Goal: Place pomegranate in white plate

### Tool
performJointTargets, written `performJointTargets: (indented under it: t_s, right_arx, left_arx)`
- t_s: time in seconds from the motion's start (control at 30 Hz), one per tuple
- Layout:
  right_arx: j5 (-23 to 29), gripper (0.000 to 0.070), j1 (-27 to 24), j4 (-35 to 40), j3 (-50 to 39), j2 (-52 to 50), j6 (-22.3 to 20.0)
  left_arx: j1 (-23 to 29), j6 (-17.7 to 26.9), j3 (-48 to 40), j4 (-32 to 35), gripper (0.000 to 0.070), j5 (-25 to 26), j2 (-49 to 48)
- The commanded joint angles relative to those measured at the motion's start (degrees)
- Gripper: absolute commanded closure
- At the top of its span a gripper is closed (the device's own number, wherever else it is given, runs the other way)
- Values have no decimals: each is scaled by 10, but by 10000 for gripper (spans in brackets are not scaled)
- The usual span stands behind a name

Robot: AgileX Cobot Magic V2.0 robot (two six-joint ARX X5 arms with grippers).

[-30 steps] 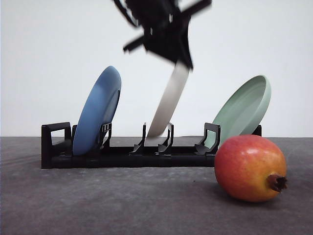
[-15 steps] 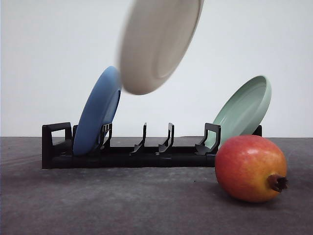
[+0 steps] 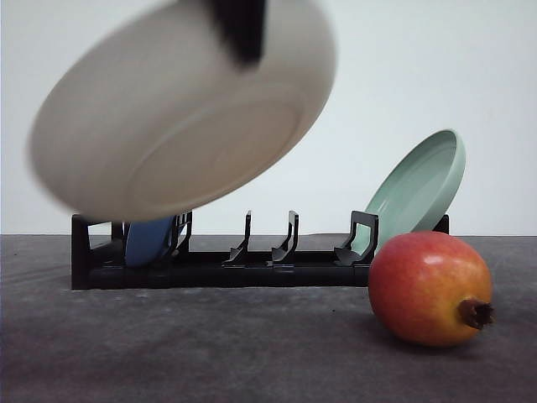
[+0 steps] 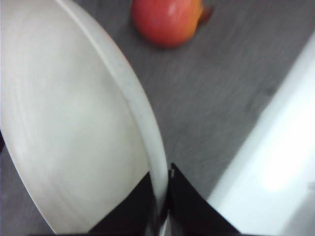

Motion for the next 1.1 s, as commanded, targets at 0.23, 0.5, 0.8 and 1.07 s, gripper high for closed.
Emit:
performJointTargets:
  t_s: [0.23,0.5,0.8,1.07]
  right_arx:
    - [0,144,0,4,10,2,7]
    - [0,145,0,3,10,2,7]
    - [0,145,0,2,10,2,7]
    - [0,144,1,-1,10,3,7]
  left_arx:
    - [-23,-14,-110,112,700,-38,33]
    - [-26,-15,-113,127,700,-70,114]
    - [-30,-14,-112,128,549,-64,157]
    - [-30,-35,-106,125,183,-64,142]
